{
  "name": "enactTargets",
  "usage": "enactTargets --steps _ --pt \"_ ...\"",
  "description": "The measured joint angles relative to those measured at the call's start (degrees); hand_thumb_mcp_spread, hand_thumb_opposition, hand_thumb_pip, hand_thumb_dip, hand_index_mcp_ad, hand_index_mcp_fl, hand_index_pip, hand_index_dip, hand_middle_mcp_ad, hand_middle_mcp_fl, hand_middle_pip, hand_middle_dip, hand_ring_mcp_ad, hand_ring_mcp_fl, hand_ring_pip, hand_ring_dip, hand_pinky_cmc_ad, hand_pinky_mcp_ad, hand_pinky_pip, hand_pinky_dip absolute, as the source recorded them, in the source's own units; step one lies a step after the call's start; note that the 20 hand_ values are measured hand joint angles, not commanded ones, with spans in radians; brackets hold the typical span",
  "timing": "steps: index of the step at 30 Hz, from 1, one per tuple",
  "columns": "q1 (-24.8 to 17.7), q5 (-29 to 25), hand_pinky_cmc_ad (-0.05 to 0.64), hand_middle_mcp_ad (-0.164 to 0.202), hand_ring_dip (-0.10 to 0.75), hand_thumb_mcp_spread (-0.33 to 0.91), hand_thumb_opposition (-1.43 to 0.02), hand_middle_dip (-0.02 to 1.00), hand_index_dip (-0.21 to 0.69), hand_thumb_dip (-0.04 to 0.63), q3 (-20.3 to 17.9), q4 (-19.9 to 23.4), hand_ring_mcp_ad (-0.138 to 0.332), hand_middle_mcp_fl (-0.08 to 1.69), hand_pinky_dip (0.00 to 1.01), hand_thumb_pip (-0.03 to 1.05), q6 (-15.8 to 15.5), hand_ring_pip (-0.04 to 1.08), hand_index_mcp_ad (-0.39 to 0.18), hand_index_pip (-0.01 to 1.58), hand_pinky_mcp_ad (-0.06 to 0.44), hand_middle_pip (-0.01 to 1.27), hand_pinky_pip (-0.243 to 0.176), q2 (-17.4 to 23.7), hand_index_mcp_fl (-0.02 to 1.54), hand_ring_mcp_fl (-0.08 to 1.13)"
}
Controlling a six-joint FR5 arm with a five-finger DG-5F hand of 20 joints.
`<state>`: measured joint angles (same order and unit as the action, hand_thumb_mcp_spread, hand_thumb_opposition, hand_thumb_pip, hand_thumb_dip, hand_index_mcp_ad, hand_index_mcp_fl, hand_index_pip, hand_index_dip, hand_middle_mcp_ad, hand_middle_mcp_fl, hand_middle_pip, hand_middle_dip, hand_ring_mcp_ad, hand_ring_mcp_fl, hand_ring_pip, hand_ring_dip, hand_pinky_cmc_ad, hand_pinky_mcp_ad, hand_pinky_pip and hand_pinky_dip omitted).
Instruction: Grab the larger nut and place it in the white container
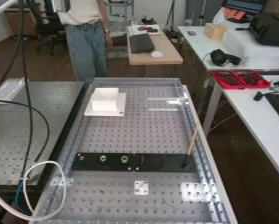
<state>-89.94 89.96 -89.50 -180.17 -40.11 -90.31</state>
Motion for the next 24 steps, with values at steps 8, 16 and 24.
enactTargets --steps 8,16,24 --pt "0.2 -0.5 0.087 0.042 0.042 0.20 -0.29 0.08 0.061 0.031 -0.5 0.2 0.037 0.00 0.17 0.25 0.1 0.04 0.012 0.00 0.096 0.08 -0.012 0.2 0.02 0.00" --pt "0.2 -0.4 0.274 0.044 0.087 0.25 -0.59 0.18 0.117 0.030 -0.4 0.2 0.091 0.02 0.36 0.25 0.1 0.07 -0.002 0.04 0.260 0.12 -0.042 0.1 0.02 0.00" --pt "0.1 -0.8 0.351 0.044 0.103 0.24 -0.64 0.21 0.143 0.030 -0.6 0.3 0.126 0.04 0.41 0.25 0.0 0.09 0.000 0.06 0.311 0.13 -0.061 0.2 0.02 0.00"
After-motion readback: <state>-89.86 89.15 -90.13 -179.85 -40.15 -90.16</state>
